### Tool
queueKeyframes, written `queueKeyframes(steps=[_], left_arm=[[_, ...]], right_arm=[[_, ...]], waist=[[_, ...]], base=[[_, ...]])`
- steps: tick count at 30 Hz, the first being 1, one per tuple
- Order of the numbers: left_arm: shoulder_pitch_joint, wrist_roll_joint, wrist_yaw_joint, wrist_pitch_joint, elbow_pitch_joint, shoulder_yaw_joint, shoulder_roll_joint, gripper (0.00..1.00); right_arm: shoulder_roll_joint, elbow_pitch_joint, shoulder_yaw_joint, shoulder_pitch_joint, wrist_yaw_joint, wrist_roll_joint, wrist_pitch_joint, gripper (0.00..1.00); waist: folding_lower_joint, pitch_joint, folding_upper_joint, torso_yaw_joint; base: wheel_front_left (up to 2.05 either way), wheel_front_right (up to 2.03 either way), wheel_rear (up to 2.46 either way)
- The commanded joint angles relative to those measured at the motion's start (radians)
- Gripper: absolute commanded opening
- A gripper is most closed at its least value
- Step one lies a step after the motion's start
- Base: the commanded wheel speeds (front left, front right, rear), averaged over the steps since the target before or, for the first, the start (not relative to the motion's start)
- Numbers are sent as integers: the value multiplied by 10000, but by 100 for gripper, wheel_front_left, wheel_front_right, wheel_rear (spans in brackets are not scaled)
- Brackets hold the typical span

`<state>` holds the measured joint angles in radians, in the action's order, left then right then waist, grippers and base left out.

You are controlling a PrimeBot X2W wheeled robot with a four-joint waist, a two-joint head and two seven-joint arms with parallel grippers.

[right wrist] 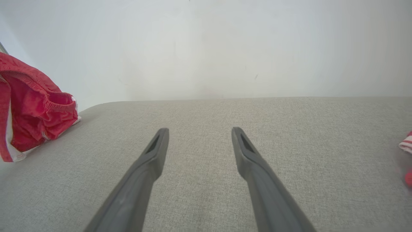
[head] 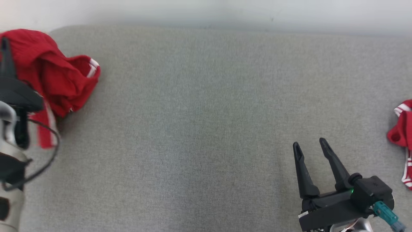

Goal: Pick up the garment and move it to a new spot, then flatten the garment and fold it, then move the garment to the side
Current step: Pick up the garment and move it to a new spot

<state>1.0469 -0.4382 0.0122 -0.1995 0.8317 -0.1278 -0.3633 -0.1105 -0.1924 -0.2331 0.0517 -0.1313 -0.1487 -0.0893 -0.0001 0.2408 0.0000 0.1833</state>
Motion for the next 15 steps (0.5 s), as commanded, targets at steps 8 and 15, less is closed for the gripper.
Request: queueKeyframes(steps=[8, 15], left_arm=[[-2284, 279, -671, 632, -4030, -717, 768, 0], [-3948, 380, -1107, 1847, -7002, -1655, 1267, 0]], right_arm=[[251, 127, 57, -275, 11, -8, -201, 100], [345, 239, 44, -70, 11, -14, -351, 100]], waist=[[1, -905, 0, -444], [1, -754, 0, -1148]], base=[[0, 0, 0], [0, 0, 0]])
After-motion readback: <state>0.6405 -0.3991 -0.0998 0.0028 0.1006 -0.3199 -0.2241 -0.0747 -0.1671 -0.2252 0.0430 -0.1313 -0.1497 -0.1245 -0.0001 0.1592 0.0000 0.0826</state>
